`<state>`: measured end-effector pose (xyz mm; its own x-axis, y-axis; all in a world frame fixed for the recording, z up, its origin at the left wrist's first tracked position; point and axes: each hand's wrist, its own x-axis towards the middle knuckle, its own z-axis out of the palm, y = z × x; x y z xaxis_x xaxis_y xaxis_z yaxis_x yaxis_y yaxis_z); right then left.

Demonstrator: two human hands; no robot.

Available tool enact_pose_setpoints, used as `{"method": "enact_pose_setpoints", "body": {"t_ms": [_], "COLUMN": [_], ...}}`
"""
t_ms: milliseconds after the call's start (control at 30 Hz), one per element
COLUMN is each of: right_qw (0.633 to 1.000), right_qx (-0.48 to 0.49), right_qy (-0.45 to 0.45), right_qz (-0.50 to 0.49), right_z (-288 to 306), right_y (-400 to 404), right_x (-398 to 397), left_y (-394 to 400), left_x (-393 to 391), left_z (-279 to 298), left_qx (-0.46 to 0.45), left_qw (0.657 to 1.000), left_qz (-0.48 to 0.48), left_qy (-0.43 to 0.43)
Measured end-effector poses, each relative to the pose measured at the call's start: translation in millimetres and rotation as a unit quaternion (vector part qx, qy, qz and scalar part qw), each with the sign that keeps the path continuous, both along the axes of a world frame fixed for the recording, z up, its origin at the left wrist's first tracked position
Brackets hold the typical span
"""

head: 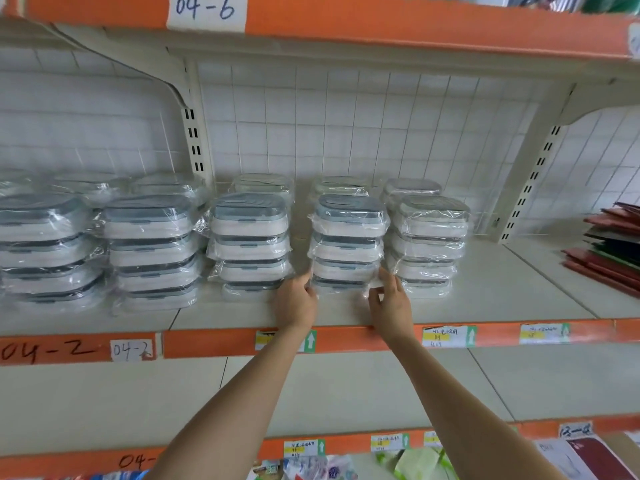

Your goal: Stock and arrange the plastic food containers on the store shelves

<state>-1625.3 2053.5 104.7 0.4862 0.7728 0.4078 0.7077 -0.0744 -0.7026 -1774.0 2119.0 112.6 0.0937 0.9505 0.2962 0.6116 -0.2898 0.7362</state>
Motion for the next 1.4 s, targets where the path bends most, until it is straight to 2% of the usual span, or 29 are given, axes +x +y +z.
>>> {"method": "enact_pose_setpoints", "body": {"t_ms": [100,167,267,367,467,567,667,800,967,1133,1300,1400], "right_qw": [0.999,0.999,0.997,0.994,0.993,0.995,0.993,0.991,0.99,0.988,0.987,0.993], "right_qx": [0.032,0.051,0.071,0.083,0.047,-0.013,-0.067,-0.074,-0.049,-0.085,-0.102,-0.064], "right_qy": [0.023,0.013,0.015,0.029,0.069,0.089,0.086,0.062,0.081,0.064,0.075,0.071], "right_qz": [-0.008,-0.003,-0.028,-0.071,-0.082,-0.034,0.046,0.09,0.102,0.11,0.096,0.076], "right_z": [4.1,7.8,17.4,25.0,23.4,18.0,12.6,8.4,6.4,6.2,7.4,4.7], "right_y": [-6.2,-14.3,-27.8,-36.1,-39.8,-38.6,-34.4,-32.7,-36.3,-33.9,-33.4,-33.7], "right_x": [7.2,20.4,57.5,101.5,140.8,165.0,167.8,171.8,177.5,179.0,176.2,176.7], "left_y": [-3.4,-9.8,-23.7,-47.7,-69.1,-69.2,-63.0,-60.5,-57.1,-61.7,-67.8,-70.9], "left_x": [0.2,-1.6,2.3,31.5,81.3,130.2,158.1,164.8,157.2,155.4,155.1,152.1], "left_z": [1.4,0.7,-1.5,2.1,0.9,5.7,13.4,3.4,-3.5,-2.7,1.7,1.0], "left_qx": [0.021,0.039,0.118,0.181,0.133,-0.012,-0.063,-0.054,-0.048,-0.054,-0.03,-0.018], "left_qw": [1.0,0.998,0.988,0.981,0.986,0.997,0.995,0.996,0.996,0.994,0.996,0.998], "left_qz": [0.003,0.04,0.076,0.0,-0.09,-0.078,-0.064,-0.049,-0.047,-0.074,-0.063,-0.038], "left_qy": [-0.009,-0.037,-0.062,-0.068,-0.044,0.0,-0.047,-0.058,-0.061,-0.051,-0.047,-0.042]}}
